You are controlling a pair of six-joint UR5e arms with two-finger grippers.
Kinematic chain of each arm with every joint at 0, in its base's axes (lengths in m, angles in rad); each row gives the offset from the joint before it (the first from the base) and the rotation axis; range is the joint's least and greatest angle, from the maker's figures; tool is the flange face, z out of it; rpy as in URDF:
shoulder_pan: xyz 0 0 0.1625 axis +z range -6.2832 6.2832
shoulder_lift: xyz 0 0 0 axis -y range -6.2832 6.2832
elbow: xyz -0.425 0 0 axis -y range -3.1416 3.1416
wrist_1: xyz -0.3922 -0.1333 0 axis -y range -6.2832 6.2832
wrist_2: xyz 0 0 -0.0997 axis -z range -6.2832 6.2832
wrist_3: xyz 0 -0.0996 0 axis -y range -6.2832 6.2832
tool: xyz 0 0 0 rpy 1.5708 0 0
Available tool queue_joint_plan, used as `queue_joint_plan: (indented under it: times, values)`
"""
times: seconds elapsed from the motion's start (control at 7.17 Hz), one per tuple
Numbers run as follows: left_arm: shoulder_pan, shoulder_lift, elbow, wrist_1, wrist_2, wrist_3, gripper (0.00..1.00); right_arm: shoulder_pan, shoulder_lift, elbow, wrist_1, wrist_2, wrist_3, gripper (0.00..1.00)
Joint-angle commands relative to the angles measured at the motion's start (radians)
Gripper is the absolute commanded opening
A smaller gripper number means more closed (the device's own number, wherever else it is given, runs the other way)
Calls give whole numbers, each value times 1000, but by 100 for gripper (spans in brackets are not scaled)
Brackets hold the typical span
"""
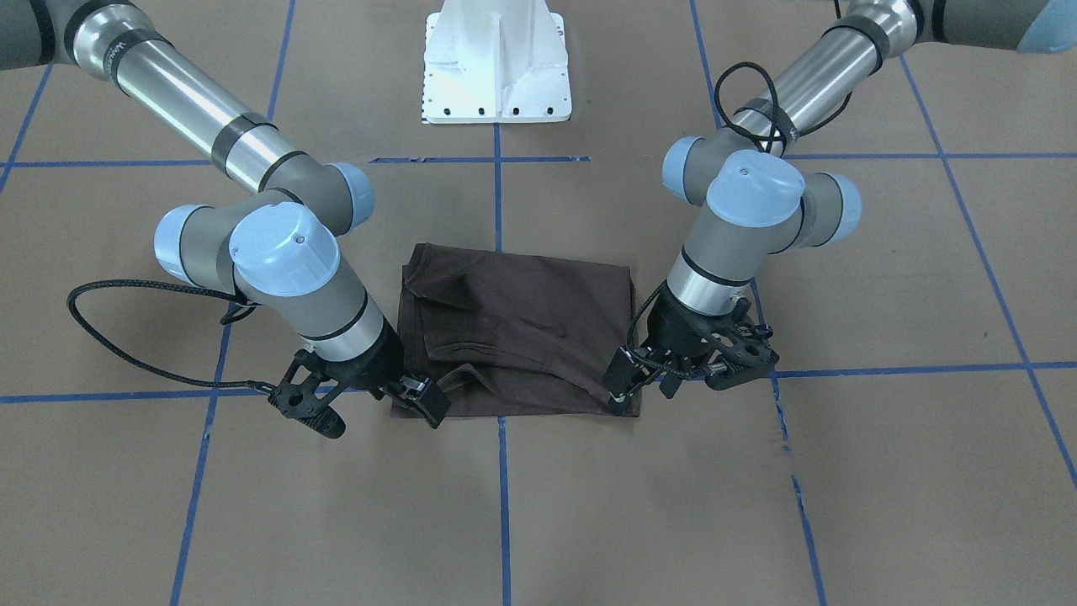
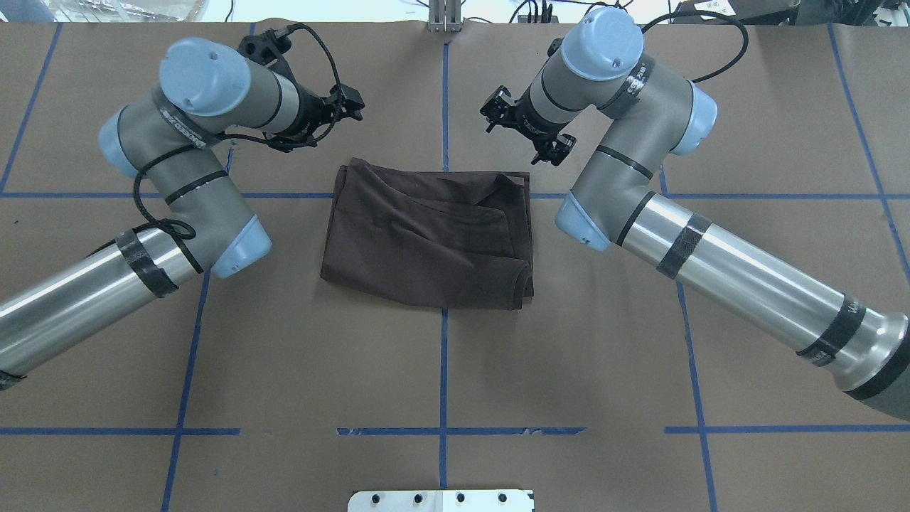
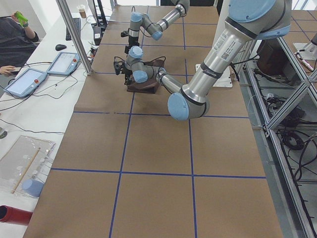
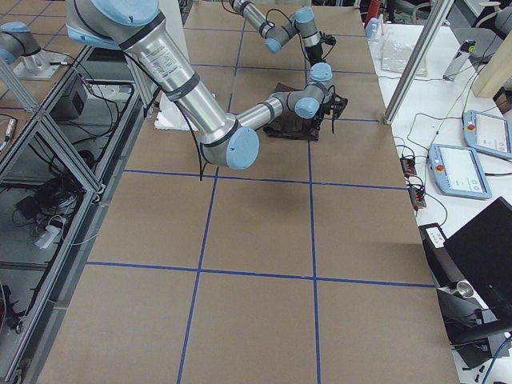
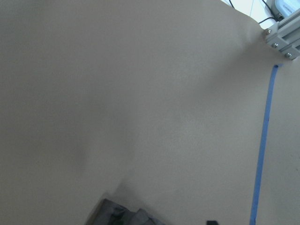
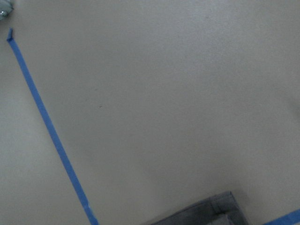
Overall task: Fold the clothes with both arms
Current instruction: 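Open both grippers and raise them away from the folded shirt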
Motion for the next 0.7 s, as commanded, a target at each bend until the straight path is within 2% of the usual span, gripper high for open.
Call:
queue_joint_plan:
  times: [0.0,0.14,0.28,0.42,0.56]
  values:
    - [-101,82,-75,14,-136,161,100,1,9,17,-93,29,-225,100]
    - [-100,121,-126,14,-135,201,100,-9,-2,58,-173,27,-334,100]
    - [-73,102,-113,14,-103,191,100,-14,9,76,-217,30,-380,100]
    - [-30,73,-69,6,-45,191,100,-11,9,92,-219,38,-410,100]
    - [-25,60,-59,6,-34,191,100,-11,-21,131,-212,52,-432,100]
